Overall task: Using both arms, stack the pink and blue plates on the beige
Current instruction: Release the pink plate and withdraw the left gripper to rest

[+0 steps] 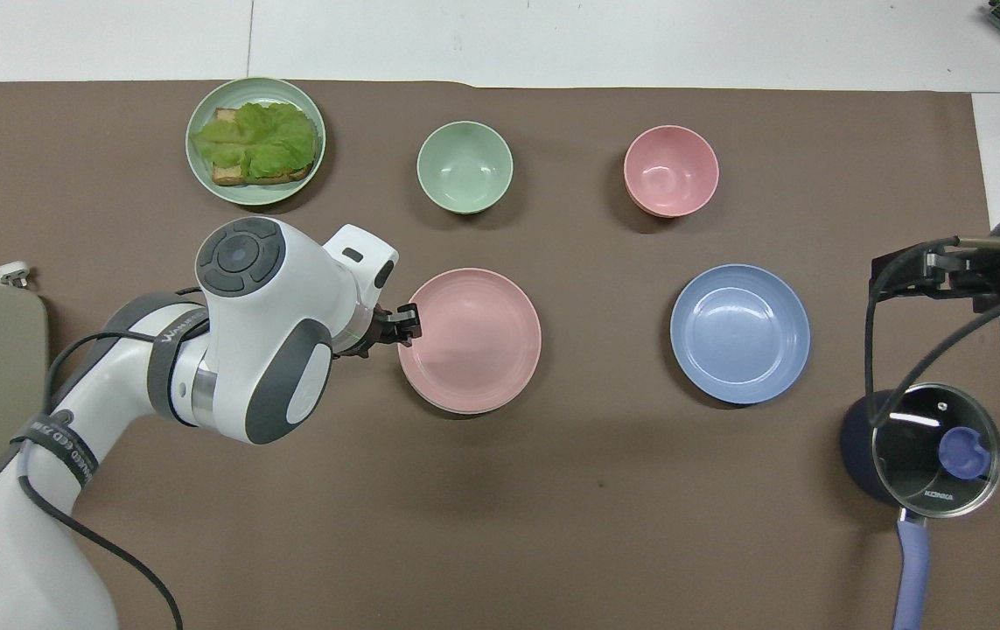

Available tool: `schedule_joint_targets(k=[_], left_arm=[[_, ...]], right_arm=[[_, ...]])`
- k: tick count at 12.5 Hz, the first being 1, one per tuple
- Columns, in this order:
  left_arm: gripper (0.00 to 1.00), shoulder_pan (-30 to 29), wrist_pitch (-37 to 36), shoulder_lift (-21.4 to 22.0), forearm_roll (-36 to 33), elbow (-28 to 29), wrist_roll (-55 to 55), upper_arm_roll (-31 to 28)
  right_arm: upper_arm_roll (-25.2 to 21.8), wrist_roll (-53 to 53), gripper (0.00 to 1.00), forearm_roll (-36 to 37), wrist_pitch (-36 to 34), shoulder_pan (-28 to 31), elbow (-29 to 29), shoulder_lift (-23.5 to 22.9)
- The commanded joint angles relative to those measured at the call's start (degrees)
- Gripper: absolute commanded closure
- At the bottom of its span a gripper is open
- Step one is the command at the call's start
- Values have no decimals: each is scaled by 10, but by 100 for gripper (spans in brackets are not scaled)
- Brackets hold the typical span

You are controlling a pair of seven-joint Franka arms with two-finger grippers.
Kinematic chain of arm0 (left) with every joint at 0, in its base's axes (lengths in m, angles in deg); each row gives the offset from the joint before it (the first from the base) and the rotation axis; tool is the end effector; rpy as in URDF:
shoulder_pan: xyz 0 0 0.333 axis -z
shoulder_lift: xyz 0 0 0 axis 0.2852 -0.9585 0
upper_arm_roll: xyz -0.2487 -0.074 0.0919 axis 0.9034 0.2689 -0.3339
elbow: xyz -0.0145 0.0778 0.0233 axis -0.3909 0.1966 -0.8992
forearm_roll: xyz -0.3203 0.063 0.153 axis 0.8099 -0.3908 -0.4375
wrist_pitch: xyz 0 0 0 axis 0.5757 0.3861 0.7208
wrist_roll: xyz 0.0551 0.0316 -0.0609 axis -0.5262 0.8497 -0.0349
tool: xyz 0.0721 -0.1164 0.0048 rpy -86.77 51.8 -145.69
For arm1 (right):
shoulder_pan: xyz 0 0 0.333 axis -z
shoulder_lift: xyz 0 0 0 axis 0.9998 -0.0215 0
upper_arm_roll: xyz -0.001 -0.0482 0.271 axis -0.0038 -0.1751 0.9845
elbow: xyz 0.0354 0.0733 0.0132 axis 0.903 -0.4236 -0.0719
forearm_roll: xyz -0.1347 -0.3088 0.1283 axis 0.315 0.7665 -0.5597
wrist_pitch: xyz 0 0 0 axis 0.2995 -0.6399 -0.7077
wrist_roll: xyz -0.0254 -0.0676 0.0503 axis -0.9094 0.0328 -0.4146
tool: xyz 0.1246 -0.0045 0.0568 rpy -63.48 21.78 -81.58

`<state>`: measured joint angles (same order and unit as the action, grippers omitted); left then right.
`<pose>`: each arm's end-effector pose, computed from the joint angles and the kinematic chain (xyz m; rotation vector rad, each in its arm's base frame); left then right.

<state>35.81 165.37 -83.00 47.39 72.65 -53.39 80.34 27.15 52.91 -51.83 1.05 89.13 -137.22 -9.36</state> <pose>0.4955 -0.2646 0.3161 2.9809 0.2554 -0.1559 0.5162 0.0187 0.5551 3.1014 -0.2049 -0.0070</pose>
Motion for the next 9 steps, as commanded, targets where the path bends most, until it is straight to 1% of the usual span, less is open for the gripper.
schedule_joint_targets(k=[1,2,3,4,5,6,7,8,9], left_arm=[[0,-38,-44,26,-32,-8,-25,-21],[0,-64,-73,40,-49,-17,-55,-22],[0,-78,-87,61,-59,-19,-74,-24],[0,-101,-88,83,-86,-22,-81,-23],[0,-125,-91,99,-102,-31,-105,-23],[0,-141,-111,106,-103,-51,-139,-24],[0,-161,-143,106,-104,-81,-171,-23],[0,-176,-169,106,-104,-111,-196,-23],[0,-186,-190,107,-104,-137,-213,-23]], right_arm=[[-1,11,0,-8,-2,6,-20,16],[-1,13,0,-8,25,10,-35,23],[0,24,0,-11,46,23,-57,28],[-1,52,0,-21,55,31,-73,30],[-1,81,0,-30,82,45,-95,27],[-1,105,0,-32,134,58,-133,27],[-1,126,0,-33,187,71,-164,22],[-1,150,0,-49,226,81,-182,4],[-1,174,0,-92,245,92,-186,-23]])
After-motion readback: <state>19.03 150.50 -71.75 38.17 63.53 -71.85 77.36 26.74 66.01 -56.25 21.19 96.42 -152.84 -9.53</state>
